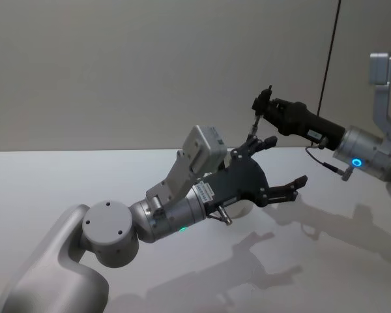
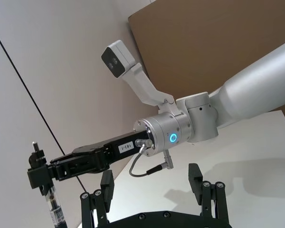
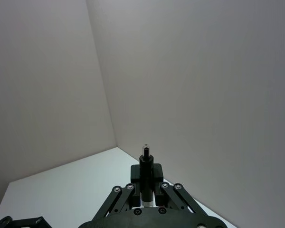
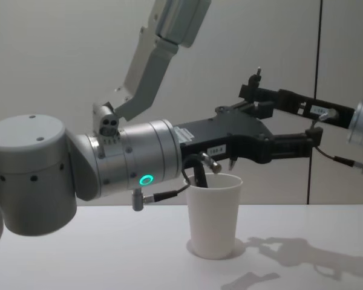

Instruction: Place the pen into the pen holder.

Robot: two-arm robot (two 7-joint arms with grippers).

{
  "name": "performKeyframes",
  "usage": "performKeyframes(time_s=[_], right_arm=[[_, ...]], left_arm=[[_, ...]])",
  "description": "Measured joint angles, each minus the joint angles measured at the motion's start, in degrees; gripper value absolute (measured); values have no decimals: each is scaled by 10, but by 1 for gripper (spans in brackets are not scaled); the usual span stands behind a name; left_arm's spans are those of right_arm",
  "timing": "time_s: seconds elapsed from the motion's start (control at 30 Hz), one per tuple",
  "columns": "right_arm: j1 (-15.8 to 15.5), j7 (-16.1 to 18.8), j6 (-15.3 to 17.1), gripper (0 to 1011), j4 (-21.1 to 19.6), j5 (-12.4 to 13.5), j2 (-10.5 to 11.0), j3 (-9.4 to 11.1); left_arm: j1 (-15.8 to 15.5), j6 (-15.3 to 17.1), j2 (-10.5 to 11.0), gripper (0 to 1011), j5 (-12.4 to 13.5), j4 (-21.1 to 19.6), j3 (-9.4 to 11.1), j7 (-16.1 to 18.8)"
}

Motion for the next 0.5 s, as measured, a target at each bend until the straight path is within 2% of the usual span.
performKeyframes(time_s=[0.1, 0.2, 0.27, 0.37, 0.47, 0.5], right_arm=[[2, -2, 0, 147, 3, -4, -2, 0], [3, -5, 0, 216, 6, -8, -3, -1], [4, -7, 0, 288, 7, -11, -4, -1], [4, -9, 0, 341, 8, -14, -4, -1], [5, -12, 0, 485, 10, -19, -5, -1], [5, -13, 0, 501, 10, -20, -5, 0]], left_arm=[[0, 0, 0, 1000, 0, 0, 0, 0], [0, 0, 0, 1000, 0, 0, 0, 0], [0, 0, 0, 1000, 0, 0, 0, 0], [0, 0, 0, 1000, 0, 0, 0, 0], [0, 0, 0, 1000, 0, 0, 0, 0], [0, 0, 0, 1000, 0, 0, 0, 0]])
